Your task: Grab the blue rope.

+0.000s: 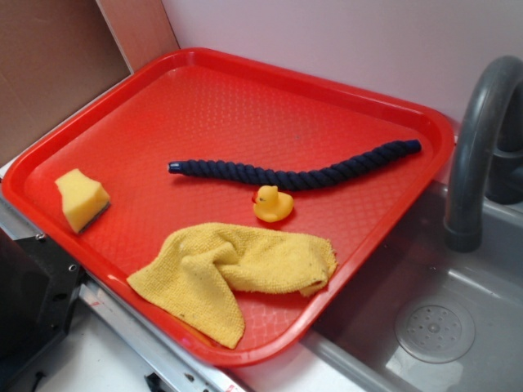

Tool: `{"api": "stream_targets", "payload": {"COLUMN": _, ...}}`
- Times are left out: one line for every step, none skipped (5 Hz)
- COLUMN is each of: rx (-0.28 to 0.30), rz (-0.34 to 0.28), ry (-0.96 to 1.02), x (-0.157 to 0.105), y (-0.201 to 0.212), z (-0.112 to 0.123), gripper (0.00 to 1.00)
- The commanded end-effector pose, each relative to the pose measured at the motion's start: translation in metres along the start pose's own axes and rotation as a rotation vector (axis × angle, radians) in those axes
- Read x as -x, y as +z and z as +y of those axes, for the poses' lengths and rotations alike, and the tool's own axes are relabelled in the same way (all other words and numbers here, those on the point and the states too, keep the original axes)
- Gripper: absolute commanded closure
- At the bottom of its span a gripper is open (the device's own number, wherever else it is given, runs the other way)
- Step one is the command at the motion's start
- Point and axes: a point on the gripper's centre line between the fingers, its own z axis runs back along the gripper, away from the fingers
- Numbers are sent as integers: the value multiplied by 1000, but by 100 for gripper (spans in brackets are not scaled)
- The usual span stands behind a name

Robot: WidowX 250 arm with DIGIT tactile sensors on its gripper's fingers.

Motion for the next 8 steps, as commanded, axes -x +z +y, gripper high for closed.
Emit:
{"api": "stream_targets", "payload": {"rx": 0, "rz": 0, "ry": 0, "x": 0, "y": 0, "z": 0, "gripper": 0}}
{"api": "stream_targets", "payload": {"rx": -34, "rz": -29, "ry": -62, "x": -8, "y": -6, "z": -2, "gripper": 0}}
{"api": "stream_targets", "payload": {"rx": 4, "rz": -41, "ry": -231, "x": -26, "y": -21, "z": 2, "gripper": 0}}
{"api": "stream_targets", "payload": {"rx": 5, "rz": -48, "ry": -444, "x": -48, "y": -44, "z": 0, "gripper": 0}}
{"api": "stream_targets", "payload": {"rx": -13, "rz": -55, "ry": -570, "x": -68, "y": -62, "z": -3, "gripper": 0}}
{"api": "stream_targets", "payload": {"rx": -35, "rz": -32, "ry": -713, "x": -86, "y": -92, "z": -21, "gripper": 0}}
{"api": "stream_targets", "payload": {"rx": -43, "rz": -21, "ry": -748, "x": -96, "y": -116, "z": -23, "gripper": 0}}
{"api": "stream_targets", "payload": {"rx": -43, "rz": 2, "ry": -797, "x": -108, "y": -142, "z": -28, "gripper": 0}}
